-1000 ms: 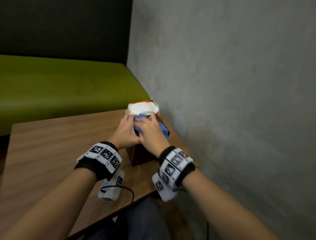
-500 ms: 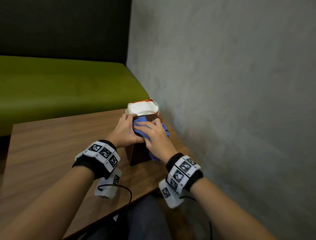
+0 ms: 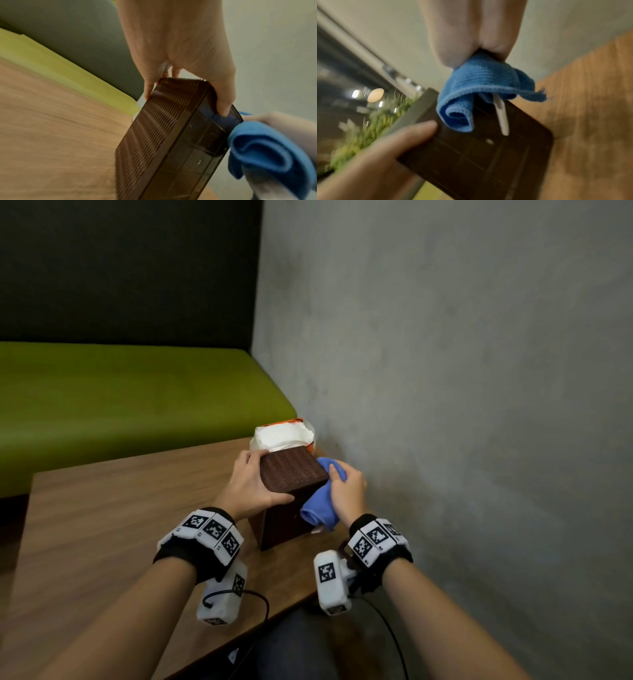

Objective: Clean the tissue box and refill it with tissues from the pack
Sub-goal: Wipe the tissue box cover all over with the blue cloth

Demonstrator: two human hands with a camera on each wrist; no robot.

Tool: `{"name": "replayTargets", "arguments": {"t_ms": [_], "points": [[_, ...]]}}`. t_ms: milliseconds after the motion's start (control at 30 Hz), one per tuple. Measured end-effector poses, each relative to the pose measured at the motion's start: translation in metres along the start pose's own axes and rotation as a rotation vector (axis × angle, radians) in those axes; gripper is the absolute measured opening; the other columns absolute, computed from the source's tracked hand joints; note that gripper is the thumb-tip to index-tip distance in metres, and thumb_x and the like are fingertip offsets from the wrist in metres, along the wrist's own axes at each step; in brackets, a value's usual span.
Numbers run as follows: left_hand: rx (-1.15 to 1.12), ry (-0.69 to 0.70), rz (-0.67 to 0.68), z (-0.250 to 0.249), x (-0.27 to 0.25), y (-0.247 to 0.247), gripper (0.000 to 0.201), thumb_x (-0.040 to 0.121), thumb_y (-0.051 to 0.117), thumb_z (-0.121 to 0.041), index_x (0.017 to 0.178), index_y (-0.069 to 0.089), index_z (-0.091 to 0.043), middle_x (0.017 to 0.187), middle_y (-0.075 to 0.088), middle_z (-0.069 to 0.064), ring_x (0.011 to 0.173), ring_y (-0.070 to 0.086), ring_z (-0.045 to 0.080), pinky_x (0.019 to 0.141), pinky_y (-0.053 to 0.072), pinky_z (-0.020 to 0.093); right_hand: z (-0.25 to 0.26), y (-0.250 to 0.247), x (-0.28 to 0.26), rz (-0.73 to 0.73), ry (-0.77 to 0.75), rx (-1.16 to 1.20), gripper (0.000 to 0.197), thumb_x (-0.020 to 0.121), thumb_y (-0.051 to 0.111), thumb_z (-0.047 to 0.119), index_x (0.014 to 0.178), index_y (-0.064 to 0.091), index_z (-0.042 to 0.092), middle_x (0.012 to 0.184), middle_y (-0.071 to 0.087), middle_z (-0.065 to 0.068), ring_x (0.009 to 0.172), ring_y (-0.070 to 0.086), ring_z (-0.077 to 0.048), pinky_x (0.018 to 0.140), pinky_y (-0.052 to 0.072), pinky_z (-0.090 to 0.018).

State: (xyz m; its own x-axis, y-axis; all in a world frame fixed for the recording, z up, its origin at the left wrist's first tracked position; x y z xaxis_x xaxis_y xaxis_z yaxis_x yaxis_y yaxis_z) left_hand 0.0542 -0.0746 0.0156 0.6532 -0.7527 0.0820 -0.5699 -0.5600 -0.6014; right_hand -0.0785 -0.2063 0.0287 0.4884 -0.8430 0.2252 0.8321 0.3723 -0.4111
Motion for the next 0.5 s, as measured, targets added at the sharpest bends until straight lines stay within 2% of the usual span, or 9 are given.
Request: {"name": "replayTargets", "arguments": {"t_ms": [67,100,167,200,267,333,400,467,500], "points": [[-0.007,0.001,-0.005,0.0,-0.001,-0.001,0.102,0.053,0.087,-0.033,0.136,0.035,-0.008,0.131,0.037,0.012,0.126,0.039,0.027,0.11,0.034,0.037,-0.004,0.002,-0.007,-0.051,0.018,0.02,0.025,0.094,0.046,0.006,0.105,0.069,0.006,0.104,0.07,-0.01,0.094,0.06,-0.017,0.072,0.036,-0.005],[-0.011,0.0,-0.009,0.001,-0.002,-0.003,0.104,0.05,0.087,-0.037,0.135,0.035,-0.008,0.131,0.037,0.013,0.126,0.039,0.027,0.11,0.034,0.037,-0.006,0.002,-0.011,-0.059,0.02,0.018,0.026,0.094,0.045,0.006,0.104,0.069,0.006,0.102,0.07,-0.012,0.092,0.06,-0.018,0.071,0.036,-0.007],[-0.028,-0.04,-0.048,0.004,-0.002,-0.009,0.105,0.048,0.084,-0.042,0.135,0.037,-0.008,0.13,0.038,0.013,0.125,0.04,0.027,0.11,0.033,0.036,-0.017,0.006,-0.019,0.007,0.021,-0.054,0.025,0.093,0.045,0.005,0.102,0.069,0.005,0.095,0.07,-0.012,0.091,0.06,-0.021,0.071,0.036,-0.013],[-0.044,-0.084,-0.075,0.007,-0.001,-0.014,0.102,0.051,0.085,-0.042,0.135,0.038,-0.008,0.13,0.039,0.013,0.125,0.04,0.028,0.11,0.034,0.036,-0.021,0.008,-0.023,0.069,0.012,-0.119,0.025,0.092,0.045,0.004,0.104,0.068,0.005,0.095,0.069,-0.011,0.091,0.06,-0.02,0.072,0.035,-0.013],[-0.099,-0.223,-0.134,0.019,0.002,-0.023,0.098,0.052,0.08,-0.052,0.131,0.043,-0.007,0.129,0.044,0.015,0.124,0.043,0.03,0.109,0.037,0.039,-0.028,0.012,-0.029,0.159,-0.046,-0.237,0.029,0.092,0.046,0.004,0.112,0.065,0.009,0.108,0.068,-0.009,0.101,0.06,-0.019,0.083,0.038,-0.013],[-0.214,-0.418,-0.188,0.034,0.0,-0.026,0.106,0.042,0.067,-0.07,0.124,0.05,-0.006,0.127,0.05,0.017,0.119,0.049,0.034,0.103,0.044,0.045,-0.024,0.015,-0.031,0.155,-0.118,-0.284,0.031,0.092,0.047,0.004,0.119,0.061,0.013,0.119,0.064,-0.008,0.112,0.056,-0.022,0.098,0.041,-0.025],[-0.337,-0.588,-0.205,0.048,-0.007,-0.017,0.108,0.043,0.06,-0.075,0.125,0.048,-0.004,0.129,0.05,0.019,0.118,0.049,0.038,0.099,0.046,0.048,-0.013,0.022,-0.031,0.124,-0.189,-0.327,0.032,0.093,0.047,0.005,0.12,0.06,0.012,0.123,0.062,-0.009,0.115,0.053,-0.025,0.1,0.036,-0.025],[-0.409,-0.696,-0.171,0.062,-0.016,0.0,0.107,0.051,0.056,-0.076,0.129,0.044,-0.003,0.133,0.048,0.021,0.121,0.047,0.04,0.101,0.044,0.049,-0.003,0.036,-0.031,0.156,-0.226,-0.397,0.032,0.093,0.046,0.006,0.122,0.058,0.013,0.127,0.059,-0.009,0.116,0.049,-0.027,0.097,0.033,-0.023],[-0.435,-0.737,-0.145,0.069,-0.02,0.01,0.108,0.054,0.053,-0.077,0.131,0.042,-0.003,0.135,0.047,0.021,0.122,0.046,0.041,0.102,0.043,0.05,0.0,0.043,-0.032,0.179,-0.231,-0.451,0.033,0.093,0.045,0.006,0.124,0.057,0.013,0.129,0.057,-0.008,0.116,0.047,-0.028,0.098,0.033,-0.026]]}}
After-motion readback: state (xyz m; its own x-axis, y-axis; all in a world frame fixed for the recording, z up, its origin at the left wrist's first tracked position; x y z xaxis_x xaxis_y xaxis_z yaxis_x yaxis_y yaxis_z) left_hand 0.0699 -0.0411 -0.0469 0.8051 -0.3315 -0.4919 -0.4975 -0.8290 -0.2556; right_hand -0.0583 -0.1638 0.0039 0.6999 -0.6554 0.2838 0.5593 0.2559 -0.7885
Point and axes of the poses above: each hand's wrist, its own x-axis towards the middle knuckle, its own y-axis out of the palm, z = x × y, the point moved 6 cm from there along x, towards the middle knuckle
